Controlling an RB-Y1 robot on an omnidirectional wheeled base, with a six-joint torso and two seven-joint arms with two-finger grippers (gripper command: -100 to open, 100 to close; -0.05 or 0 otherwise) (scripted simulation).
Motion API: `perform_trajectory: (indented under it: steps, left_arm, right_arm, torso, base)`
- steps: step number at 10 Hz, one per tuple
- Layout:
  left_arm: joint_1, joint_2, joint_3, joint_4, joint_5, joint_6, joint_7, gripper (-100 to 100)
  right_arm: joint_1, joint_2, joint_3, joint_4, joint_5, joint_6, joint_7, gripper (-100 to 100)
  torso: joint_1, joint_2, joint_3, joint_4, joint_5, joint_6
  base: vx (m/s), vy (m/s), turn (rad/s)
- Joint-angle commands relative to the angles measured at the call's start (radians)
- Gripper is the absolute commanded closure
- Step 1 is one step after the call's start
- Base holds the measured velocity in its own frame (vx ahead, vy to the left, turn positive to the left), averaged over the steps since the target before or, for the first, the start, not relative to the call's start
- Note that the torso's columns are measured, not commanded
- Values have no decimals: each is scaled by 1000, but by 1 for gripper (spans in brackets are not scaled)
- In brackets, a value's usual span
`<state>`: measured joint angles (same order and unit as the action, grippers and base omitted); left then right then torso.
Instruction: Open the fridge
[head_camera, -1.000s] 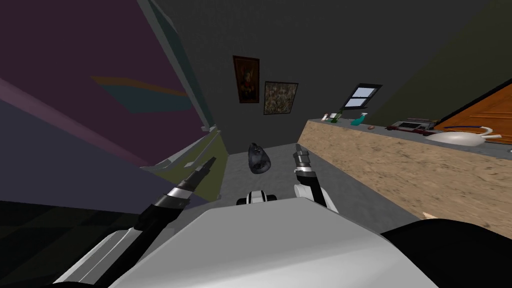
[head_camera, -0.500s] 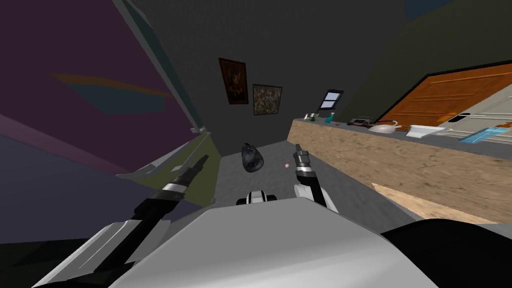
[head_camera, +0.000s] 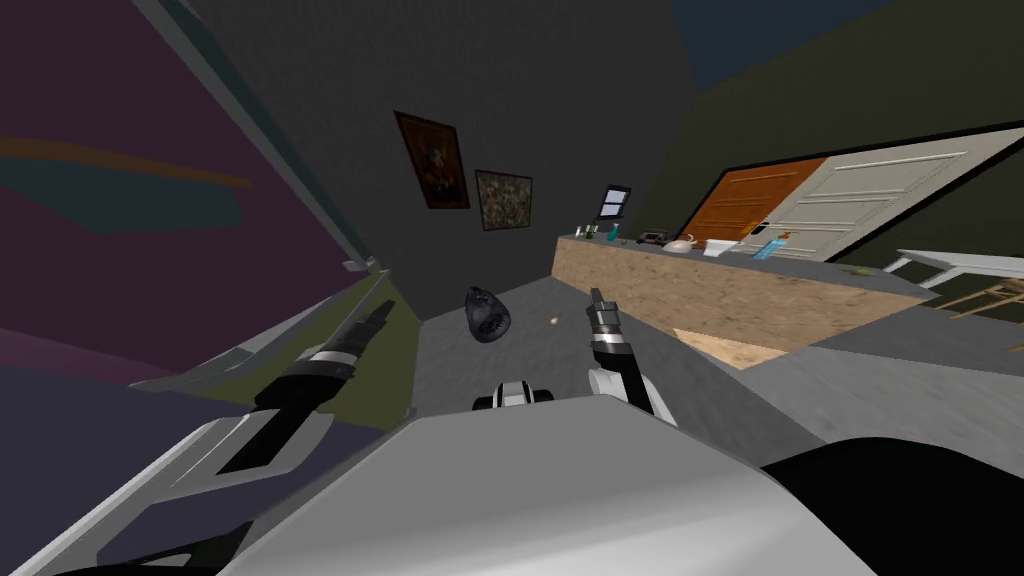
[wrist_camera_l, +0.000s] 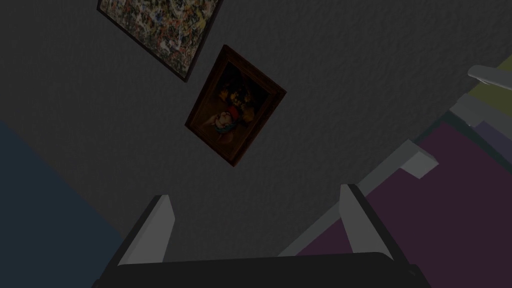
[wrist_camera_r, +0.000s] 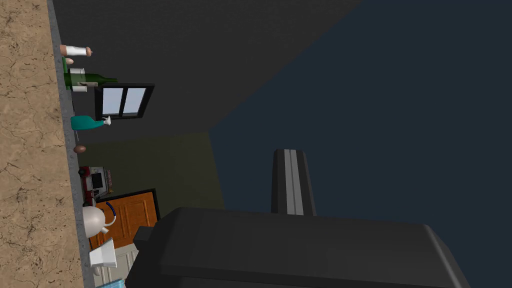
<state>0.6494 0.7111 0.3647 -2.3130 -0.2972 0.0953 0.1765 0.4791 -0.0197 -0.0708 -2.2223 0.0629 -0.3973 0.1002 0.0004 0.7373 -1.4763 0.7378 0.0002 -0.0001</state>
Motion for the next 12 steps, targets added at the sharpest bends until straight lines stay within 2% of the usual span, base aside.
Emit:
perform_trajectory:
  steps: [1,2,4,5,11,12]
  left_arm:
    - [-2,0,13,6,3,9,5,-100]
    - [25,-6,4,-16,0,-15,-1,100]
    - [69,-23,-44,-74,-17,-48,-26,100]
    - [69,-23,-44,-74,-17,-48,-26,100]
    - [200,-75,-188,-243,-68,-149,-100,100]
    - [200,-75,-188,-249,-68,-149,-100,100]
  right_arm:
    - [0,0,0,0,0,0,0,0]
    - [0,0,0,0,0,0,0,0]
    - [1,0,-1,0,0,0,0,0]
    - [1,0,-1,0,0,0,0,0]
    - [1,0,-1,0,0,0,0,0]
    - [1,0,-1,0,0,0,0,0]
  torso:
    - [1,-2,-1,-1,0,-1]
    - [2,-4,-2,-1,1,0]
    - [3,-6,-4,-2,1,-1]
    - [2,-4,-3,-1,1,0]
    - [0,-1,-1,0,0,1]
    - [-1,0,-1,0,0,0]
  base:
    - [-30,-20,1]
    - [51,31,220]
    - [135,65,398]
    - [117,65,68]
    - [130,49,292]
    - [100,27,137]
